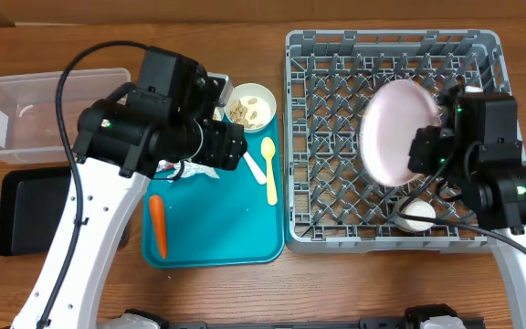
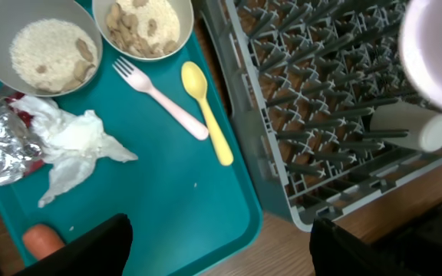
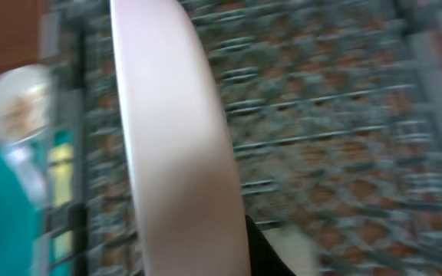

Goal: Sort waste into correct bins and load items into the dishwasher rack
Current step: 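Stand the white plate upright in the rack's back right with the right gripper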

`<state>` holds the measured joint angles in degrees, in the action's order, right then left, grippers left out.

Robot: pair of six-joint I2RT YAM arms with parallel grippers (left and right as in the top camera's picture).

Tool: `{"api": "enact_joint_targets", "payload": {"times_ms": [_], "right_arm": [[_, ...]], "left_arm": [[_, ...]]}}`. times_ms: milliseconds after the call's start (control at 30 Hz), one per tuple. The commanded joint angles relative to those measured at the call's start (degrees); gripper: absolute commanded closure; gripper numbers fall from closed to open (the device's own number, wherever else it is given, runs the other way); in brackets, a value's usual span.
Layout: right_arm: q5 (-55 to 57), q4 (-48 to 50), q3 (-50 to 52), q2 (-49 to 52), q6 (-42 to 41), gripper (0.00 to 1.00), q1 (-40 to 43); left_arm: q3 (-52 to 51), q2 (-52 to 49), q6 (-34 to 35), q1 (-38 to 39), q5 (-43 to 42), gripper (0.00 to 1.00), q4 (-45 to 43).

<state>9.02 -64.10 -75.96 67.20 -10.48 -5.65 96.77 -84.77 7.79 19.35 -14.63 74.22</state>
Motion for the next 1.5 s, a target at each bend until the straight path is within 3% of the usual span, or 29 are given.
{"api": "enact_joint_targets", "payload": {"times_ms": [0, 233, 533, 667, 933, 1333, 1467], "right_arm": [[20.79, 1.49, -0.94, 0.72, -1.75, 0.96, 0.15], [32.81, 8.52, -0.94, 6.16, 3.67, 0.96, 0.15], [33.20, 19.71, -0.94, 16.11, 16.76, 0.96, 0.63], [32.76, 21.38, -0.94, 17.57, 17.62, 0.96, 2.80], [9.49, 20.98, -0.94, 17.75, 18.05, 0.96, 11.23], [-1.07, 20.65, -0.94, 17.70, 18.53, 0.96, 13.16], [3.52, 21.00, -0.94, 17.14, 18.75, 0.96, 13.11]], "left_arm": [[1.55, 0.57, 0.17, -0.31, 2.80, 0.23, 0.83], [1.55, 0.57, 0.15, -0.31, 2.80, 0.22, 0.92], [1.55, 0.57, -0.11, -0.31, 2.82, 0.20, 0.87], [1.55, 0.57, -0.13, -0.31, 2.82, 0.20, 1.01], [1.55, 0.57, -0.09, -0.31, 2.80, 0.20, 0.85], [1.55, 0.57, -0.07, -0.22, 2.78, 0.20, 1.05], [1.55, 0.57, -0.04, -0.22, 2.67, 0.19, 1.11]]}}
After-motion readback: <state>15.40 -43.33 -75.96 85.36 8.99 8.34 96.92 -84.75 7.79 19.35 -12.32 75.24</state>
